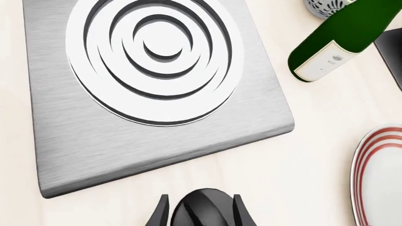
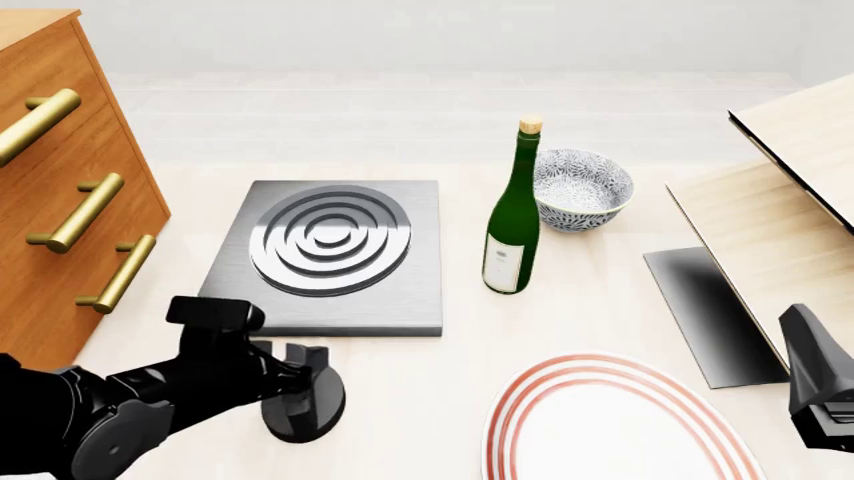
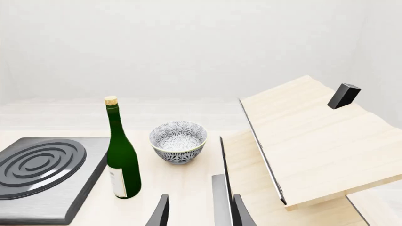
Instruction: Turn on the stove.
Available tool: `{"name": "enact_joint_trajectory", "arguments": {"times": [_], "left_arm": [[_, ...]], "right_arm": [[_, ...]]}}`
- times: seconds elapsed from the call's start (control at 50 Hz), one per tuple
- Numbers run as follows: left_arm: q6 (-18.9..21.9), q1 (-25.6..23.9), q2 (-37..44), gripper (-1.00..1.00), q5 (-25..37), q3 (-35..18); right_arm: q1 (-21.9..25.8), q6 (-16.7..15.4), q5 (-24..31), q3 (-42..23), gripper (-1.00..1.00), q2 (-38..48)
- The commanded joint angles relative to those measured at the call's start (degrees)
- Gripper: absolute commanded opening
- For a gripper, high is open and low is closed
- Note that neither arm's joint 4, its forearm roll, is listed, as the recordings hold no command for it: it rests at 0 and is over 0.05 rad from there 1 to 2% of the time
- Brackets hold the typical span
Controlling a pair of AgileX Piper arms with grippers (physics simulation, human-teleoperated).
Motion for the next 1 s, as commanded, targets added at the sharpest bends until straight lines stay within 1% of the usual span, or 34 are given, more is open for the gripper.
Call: {"name": "enact_joint_trajectory", "arguments": {"times": [0.02, 0.3, 0.62, 0.76, 0.84, 1.0], "left_arm": [[0.2, 0.3, 2.7, 1.0, -0.8, 1.5], [-0.6, -0.3, 5.1, 1.0, -2.5, 1.3], [0.5, -0.3, 5.4, 1.0, -1.5, -0.5], [2.1, 2.1, 3.2, 1.0, 0.3, -1.0], [3.8, 3.9, 0.5, 1.0, 2.2, -1.3], [4.5, 4.8, -2.9, 1.0, 5.3, -3.1]], "right_arm": [[0.0, 0.0, 0.0, 0.0, 1.0, 0.0], [0.0, 0.0, 0.0, 0.0, 1.0, 0.0], [0.0, 0.0, 0.0, 0.0, 1.0, 0.0], [0.0, 0.0, 0.0, 0.0, 1.0, 0.0], [0.0, 0.0, 0.0, 0.0, 1.0, 0.0], [0.0, 0.0, 0.0, 0.0, 1.0, 0.0]]}}
